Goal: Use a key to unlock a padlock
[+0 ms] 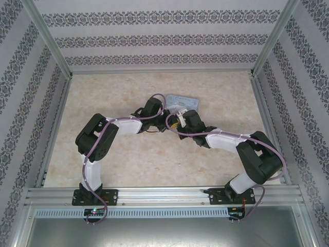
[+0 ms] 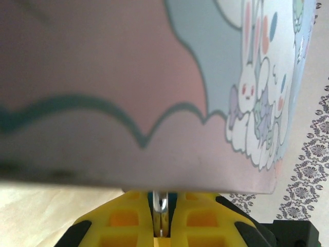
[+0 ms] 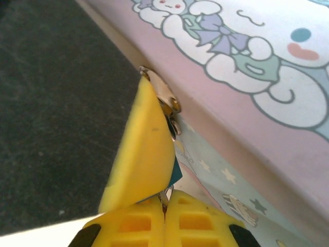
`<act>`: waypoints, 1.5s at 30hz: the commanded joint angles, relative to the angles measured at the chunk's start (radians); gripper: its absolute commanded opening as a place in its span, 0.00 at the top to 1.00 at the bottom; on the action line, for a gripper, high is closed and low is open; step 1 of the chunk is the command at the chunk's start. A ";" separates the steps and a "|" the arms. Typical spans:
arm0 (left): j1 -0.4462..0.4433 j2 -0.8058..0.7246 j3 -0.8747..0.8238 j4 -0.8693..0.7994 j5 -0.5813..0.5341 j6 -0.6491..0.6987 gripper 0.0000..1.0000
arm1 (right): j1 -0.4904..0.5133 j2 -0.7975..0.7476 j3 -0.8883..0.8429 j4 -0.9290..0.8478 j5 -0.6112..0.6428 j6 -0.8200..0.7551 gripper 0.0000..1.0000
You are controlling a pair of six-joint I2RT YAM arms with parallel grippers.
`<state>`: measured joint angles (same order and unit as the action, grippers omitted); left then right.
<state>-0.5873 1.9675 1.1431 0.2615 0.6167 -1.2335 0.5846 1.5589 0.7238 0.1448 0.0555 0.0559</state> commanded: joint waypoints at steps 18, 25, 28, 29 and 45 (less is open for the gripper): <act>-0.011 -0.062 -0.011 -0.024 0.034 0.042 1.00 | -0.221 -0.049 -0.106 0.238 -0.548 0.476 0.60; -0.011 -0.077 -0.039 -0.059 0.031 0.080 1.00 | -0.250 -0.047 -0.128 0.302 -0.537 0.554 0.60; -0.011 -0.085 -0.058 -0.067 0.039 0.089 1.00 | -0.255 -0.032 -0.113 0.303 -0.529 0.565 0.60; -0.011 -0.085 -0.064 -0.069 0.042 0.093 1.00 | -0.257 -0.024 -0.108 0.305 -0.529 0.571 0.60; -0.020 -0.052 -0.067 -0.247 0.052 0.241 0.94 | -0.286 0.068 -0.100 0.408 -0.539 0.666 0.61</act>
<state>-0.5888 1.9175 1.0950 0.1711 0.5827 -1.0519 0.3355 1.6135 0.6003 0.4465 -0.5598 0.7162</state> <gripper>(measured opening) 0.096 0.392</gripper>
